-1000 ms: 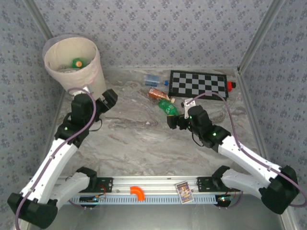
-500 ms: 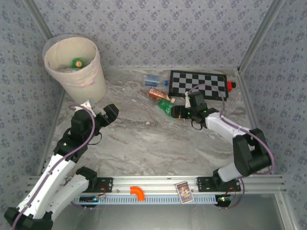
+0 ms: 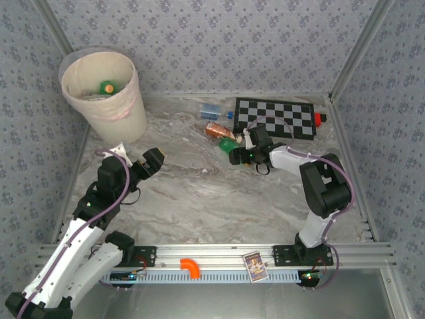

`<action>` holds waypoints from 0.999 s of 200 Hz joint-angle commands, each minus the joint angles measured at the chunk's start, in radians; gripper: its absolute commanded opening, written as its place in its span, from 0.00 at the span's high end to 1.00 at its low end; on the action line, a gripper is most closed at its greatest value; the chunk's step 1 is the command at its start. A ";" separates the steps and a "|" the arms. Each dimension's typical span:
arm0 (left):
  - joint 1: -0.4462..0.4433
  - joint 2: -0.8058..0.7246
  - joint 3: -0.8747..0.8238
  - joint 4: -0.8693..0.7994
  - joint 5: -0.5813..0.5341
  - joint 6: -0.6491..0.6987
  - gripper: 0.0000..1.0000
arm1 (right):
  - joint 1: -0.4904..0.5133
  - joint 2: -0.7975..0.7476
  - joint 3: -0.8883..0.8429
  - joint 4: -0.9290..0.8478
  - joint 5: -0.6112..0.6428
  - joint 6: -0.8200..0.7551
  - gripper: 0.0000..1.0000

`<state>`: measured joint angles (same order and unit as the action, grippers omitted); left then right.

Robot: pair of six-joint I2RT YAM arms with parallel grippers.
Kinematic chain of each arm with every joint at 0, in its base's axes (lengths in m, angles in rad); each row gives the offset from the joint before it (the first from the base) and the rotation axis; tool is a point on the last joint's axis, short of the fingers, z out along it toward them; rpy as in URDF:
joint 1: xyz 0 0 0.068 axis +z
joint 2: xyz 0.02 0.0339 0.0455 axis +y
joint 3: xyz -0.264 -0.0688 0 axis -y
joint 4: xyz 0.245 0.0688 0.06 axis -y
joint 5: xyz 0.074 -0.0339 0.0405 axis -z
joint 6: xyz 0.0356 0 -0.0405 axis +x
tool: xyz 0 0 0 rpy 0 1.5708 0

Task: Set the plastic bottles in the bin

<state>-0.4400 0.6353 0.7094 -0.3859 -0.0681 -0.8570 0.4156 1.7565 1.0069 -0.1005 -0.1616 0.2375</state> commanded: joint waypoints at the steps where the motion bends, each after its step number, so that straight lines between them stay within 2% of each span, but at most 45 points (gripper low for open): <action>1: -0.004 -0.013 0.000 0.005 -0.001 -0.006 0.00 | 0.030 0.025 0.024 -0.008 0.008 -0.034 0.16; 97: -0.005 -0.024 -0.013 0.006 -0.009 -0.022 0.00 | 0.124 0.078 0.059 -0.036 0.106 -0.097 0.35; 147: -0.005 -0.029 -0.016 0.001 -0.012 -0.025 0.00 | 0.152 0.061 0.050 -0.033 0.122 -0.120 0.46; 200: -0.004 -0.047 -0.017 -0.008 -0.020 -0.024 0.00 | 0.186 0.018 0.029 -0.026 0.148 -0.135 0.51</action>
<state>-0.4397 0.6117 0.6971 -0.3916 -0.0692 -0.8803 0.5827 1.8133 1.0393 -0.1055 -0.0406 0.1284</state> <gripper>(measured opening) 0.997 0.550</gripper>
